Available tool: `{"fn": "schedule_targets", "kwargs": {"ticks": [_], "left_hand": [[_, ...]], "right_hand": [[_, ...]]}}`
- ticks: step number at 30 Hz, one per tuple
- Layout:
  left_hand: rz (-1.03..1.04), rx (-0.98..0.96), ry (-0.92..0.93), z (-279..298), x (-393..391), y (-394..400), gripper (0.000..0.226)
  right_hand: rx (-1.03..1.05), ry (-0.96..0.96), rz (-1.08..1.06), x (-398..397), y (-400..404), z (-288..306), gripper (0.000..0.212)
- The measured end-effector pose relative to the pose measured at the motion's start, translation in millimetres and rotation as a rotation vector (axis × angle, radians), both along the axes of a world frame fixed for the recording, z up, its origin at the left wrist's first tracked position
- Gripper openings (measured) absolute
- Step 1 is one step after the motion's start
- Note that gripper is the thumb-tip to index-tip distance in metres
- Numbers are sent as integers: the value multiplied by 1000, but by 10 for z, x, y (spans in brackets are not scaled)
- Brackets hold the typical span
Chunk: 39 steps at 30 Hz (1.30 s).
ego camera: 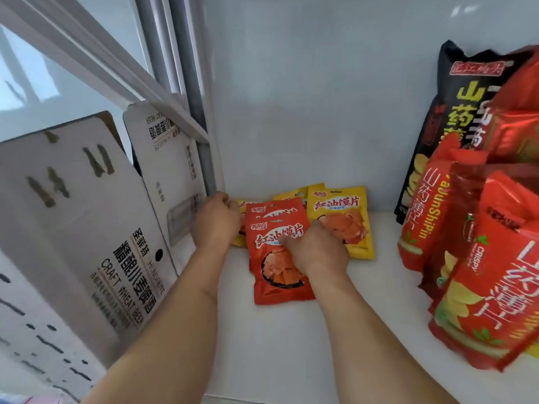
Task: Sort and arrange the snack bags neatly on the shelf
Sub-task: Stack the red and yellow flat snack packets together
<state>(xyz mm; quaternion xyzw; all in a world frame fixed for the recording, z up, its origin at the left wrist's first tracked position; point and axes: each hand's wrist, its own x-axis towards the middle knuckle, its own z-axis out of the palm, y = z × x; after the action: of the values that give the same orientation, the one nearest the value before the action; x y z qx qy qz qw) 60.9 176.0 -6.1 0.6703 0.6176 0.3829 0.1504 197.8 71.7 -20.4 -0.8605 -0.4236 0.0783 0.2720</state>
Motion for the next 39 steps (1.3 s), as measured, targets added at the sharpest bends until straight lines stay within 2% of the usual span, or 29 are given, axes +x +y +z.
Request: {"fn": "schedule_targets", "kwargs": {"ticks": [9, 14, 20, 22, 26, 28, 30, 33, 36, 39], "left_hand": [[11, 66, -102, -73, 64, 137, 34], [3, 43, -132, -138, 36, 147, 34], [-24, 23, -92, -182, 66, 167, 35], [-49, 4, -40, -222, 95, 173, 37], [-43, -89, 102, -275, 144, 187, 48], [-38, -137, 173, -297, 179, 198, 57], [-31, -195, 211, -318, 216, 217, 68], [-49, -278, 213, -331, 250, 228, 83], [-78, -268, 238, -294, 258, 215, 81], [-100, -261, 159, -246, 249, 200, 86]], "right_hand": [[-31, 205, -8, 93, 149, 114, 48], [136, 544, 2, 219, 210, -1, 26], [306, 867, -16, 410, -144, 93, 11], [336, 922, -41, 489, -261, 107, 7], [350, 955, -91, 612, -517, -8, 11], [354, 922, -120, 663, -641, -118, 9], [368, 869, -155, 710, -724, -212, 16], [376, 761, -146, 756, -809, -304, 19], [365, 662, -151, 736, -908, -333, 21], [368, 636, -165, 714, -940, -331, 17]]}}
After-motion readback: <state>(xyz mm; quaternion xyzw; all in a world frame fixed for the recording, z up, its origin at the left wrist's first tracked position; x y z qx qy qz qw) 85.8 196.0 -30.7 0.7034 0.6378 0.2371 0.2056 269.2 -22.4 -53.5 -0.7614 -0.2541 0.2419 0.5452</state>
